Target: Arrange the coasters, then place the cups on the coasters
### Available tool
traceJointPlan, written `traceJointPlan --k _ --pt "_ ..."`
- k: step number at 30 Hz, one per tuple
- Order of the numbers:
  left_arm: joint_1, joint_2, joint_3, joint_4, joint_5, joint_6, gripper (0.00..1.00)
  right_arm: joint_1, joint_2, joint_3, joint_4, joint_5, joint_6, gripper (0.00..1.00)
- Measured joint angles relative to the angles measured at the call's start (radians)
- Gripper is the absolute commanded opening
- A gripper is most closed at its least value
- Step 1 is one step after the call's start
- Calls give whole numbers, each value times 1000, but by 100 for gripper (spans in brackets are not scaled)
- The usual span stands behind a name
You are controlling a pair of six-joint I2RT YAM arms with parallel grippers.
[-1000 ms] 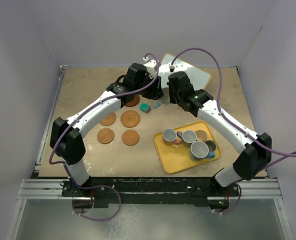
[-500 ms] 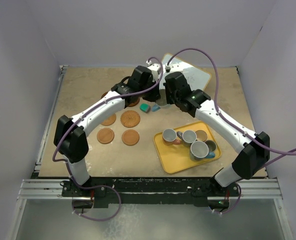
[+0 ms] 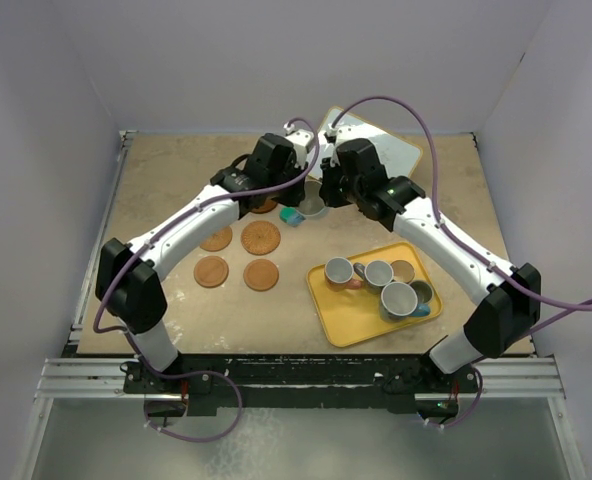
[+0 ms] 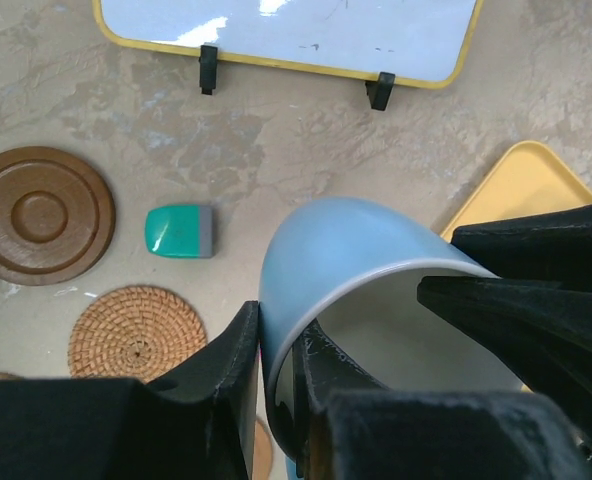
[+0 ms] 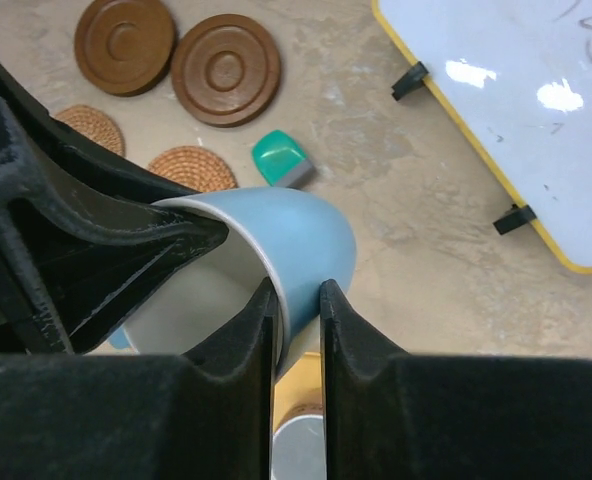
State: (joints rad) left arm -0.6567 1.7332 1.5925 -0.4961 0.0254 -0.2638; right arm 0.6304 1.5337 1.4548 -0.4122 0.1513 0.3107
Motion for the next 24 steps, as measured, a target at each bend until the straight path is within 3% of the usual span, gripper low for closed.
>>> traceJointPlan --k 17,24 --pt "41 -61 -96 47 -5 58 3 -9 0 11 26 -224 0 64" --pt "91 -88 -138 72 -1 106 3 -27 -33 12 27 -295 -24 73"
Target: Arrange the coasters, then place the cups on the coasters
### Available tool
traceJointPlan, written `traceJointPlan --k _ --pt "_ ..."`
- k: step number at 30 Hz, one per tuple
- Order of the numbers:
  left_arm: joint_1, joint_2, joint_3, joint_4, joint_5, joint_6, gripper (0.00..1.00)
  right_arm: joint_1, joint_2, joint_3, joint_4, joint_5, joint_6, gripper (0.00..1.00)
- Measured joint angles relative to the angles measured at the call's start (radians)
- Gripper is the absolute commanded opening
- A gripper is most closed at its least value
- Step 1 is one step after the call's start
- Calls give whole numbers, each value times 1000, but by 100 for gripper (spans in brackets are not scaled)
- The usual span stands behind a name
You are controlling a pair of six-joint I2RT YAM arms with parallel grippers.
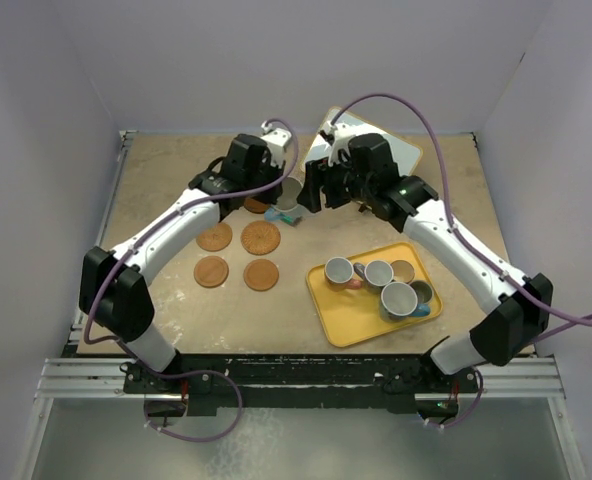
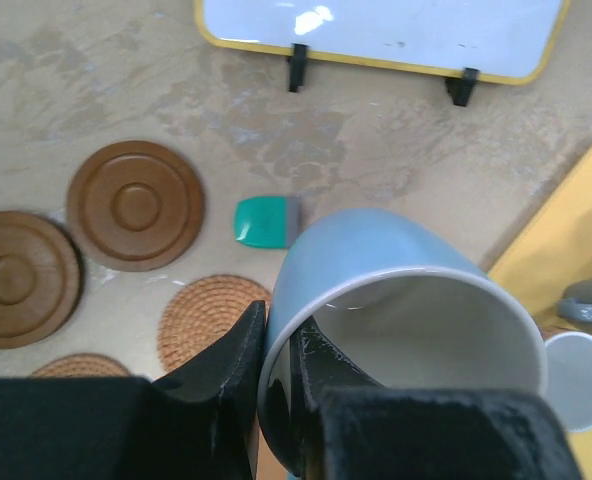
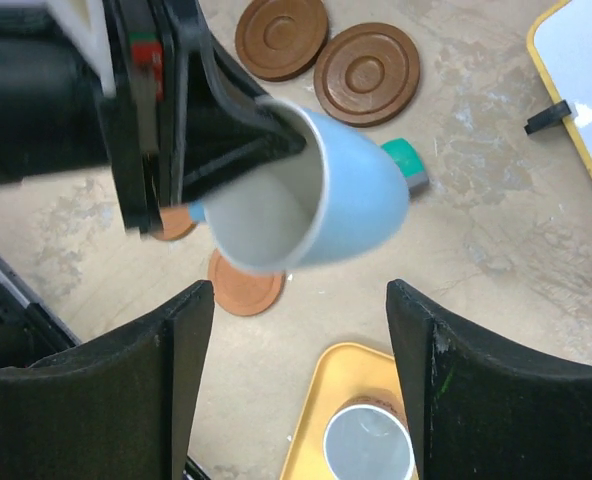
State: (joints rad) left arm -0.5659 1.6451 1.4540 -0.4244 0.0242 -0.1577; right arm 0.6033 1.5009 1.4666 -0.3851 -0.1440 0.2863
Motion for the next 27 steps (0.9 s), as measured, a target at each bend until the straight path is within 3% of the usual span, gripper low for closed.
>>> traceJointPlan --k 14,27 --pt "346 -15 5 -45 24 257 3 -208 -207 -90 2 -308 -196 78" --pt "483 347 322 -231 161 465 3 -259 -331 -279 -164 -435 -478 78"
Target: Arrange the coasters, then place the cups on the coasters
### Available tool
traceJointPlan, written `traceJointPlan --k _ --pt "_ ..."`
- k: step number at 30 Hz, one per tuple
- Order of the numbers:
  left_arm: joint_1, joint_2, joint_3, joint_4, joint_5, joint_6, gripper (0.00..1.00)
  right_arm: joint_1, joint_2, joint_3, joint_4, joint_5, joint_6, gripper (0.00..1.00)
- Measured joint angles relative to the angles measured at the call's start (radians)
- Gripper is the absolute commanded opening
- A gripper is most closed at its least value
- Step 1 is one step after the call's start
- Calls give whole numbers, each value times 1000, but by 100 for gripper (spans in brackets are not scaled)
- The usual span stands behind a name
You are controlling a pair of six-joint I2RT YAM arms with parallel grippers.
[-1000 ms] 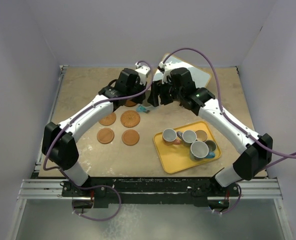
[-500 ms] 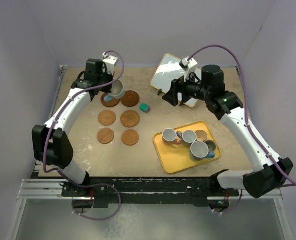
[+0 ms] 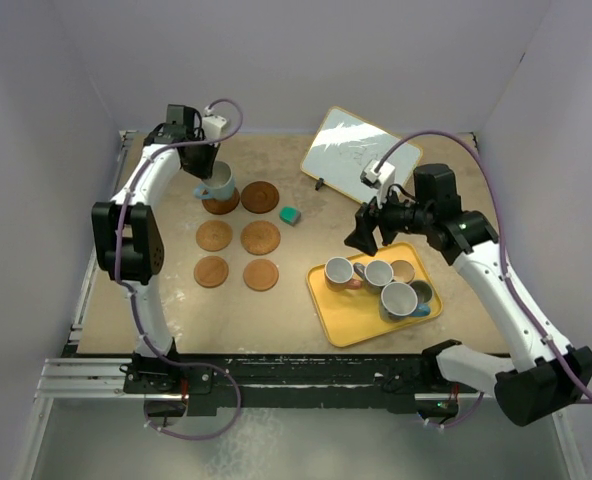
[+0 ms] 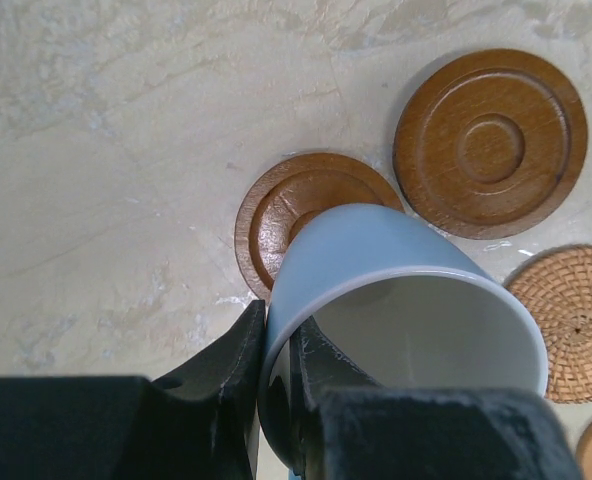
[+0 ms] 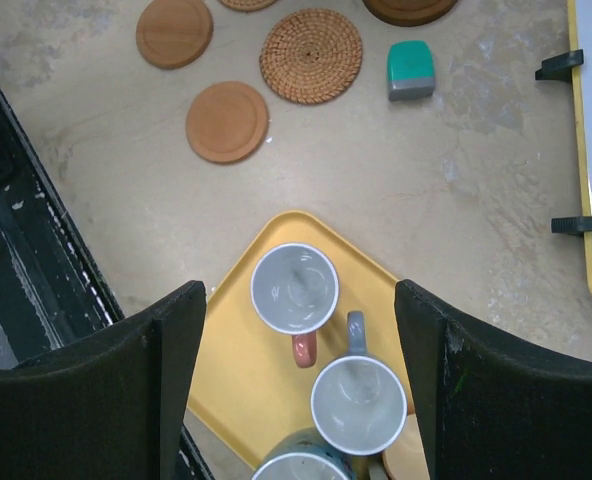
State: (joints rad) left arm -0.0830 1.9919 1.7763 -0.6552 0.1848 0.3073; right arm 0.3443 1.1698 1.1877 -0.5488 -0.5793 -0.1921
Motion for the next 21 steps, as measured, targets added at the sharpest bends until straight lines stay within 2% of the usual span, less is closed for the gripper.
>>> traceJointPlan --k 7,12,21 --pt "15 153 169 -125 34 35 3 -4 -113 -54 -22 9 -48 79" --pt "15 200 245 -174 42 45 3 -4 -137 -72 -25 14 -61 80" --pt "19 266 314 -245 42 45 3 -5 -138 -84 -34 30 -71 80"
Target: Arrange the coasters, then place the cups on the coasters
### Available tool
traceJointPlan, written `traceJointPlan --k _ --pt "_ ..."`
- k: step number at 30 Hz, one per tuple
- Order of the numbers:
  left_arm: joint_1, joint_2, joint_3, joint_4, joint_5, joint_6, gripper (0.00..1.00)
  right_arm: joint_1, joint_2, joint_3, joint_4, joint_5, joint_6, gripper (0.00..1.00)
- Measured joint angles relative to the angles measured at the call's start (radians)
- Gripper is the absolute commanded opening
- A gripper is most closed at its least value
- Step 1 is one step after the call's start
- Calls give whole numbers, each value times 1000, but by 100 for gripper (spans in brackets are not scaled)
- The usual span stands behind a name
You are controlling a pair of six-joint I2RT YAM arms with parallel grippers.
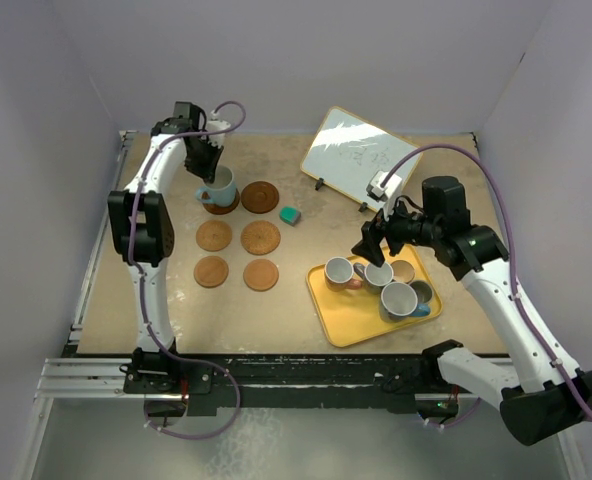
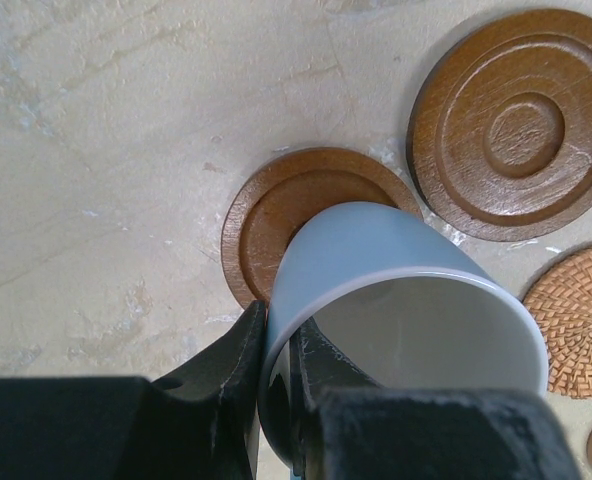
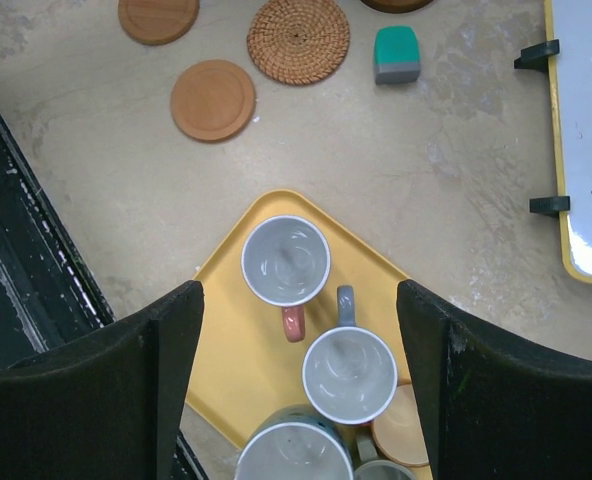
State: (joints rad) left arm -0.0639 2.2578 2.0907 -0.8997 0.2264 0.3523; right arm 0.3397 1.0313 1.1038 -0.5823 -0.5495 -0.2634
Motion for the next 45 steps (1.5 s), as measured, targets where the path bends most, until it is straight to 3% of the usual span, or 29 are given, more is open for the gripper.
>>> traceJointPlan --k 26,30,45 --pt "37 63 79 -43 8 4 4 0 3 -16 -7 12 -18 81" --pt "37 63 79 -43 9 6 12 0 3 -16 -8 13 -22 81" --pt "37 50 79 -42 32 7 58 0 9 -14 -87 69 -100 82"
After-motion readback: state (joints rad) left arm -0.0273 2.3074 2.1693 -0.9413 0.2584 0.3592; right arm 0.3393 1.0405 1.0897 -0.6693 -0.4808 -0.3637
